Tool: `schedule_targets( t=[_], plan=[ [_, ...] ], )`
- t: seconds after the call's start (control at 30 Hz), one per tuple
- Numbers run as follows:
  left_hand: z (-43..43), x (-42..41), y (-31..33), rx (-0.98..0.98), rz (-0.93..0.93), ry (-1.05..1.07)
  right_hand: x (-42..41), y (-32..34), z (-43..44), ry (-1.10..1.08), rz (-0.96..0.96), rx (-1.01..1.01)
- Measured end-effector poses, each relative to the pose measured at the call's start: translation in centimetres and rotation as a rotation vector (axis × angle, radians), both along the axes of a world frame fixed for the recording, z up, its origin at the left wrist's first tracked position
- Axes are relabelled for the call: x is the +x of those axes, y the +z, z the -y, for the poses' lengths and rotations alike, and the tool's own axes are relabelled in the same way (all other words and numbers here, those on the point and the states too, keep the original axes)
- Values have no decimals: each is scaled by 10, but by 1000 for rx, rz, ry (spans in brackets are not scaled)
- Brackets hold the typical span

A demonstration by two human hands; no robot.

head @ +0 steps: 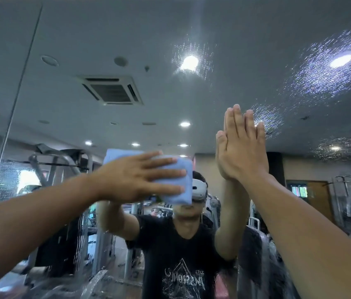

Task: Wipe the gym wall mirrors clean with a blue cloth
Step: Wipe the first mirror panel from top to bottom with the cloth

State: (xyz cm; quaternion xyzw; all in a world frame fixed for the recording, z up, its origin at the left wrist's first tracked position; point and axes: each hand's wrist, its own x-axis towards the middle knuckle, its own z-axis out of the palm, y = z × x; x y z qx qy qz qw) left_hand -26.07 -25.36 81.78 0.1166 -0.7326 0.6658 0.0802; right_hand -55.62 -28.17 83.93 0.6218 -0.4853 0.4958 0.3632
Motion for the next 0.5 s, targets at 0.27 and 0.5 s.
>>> schedule_targets(
  t=[0.27, 0.5],
  plan=[
    [-1, -21, 69, -147, -517, -110, 0, 1, 2, 13, 5, -13],
    [-2, -9, -21, 43, 37, -42, 0, -1, 5, 4, 3, -44]
  ],
)
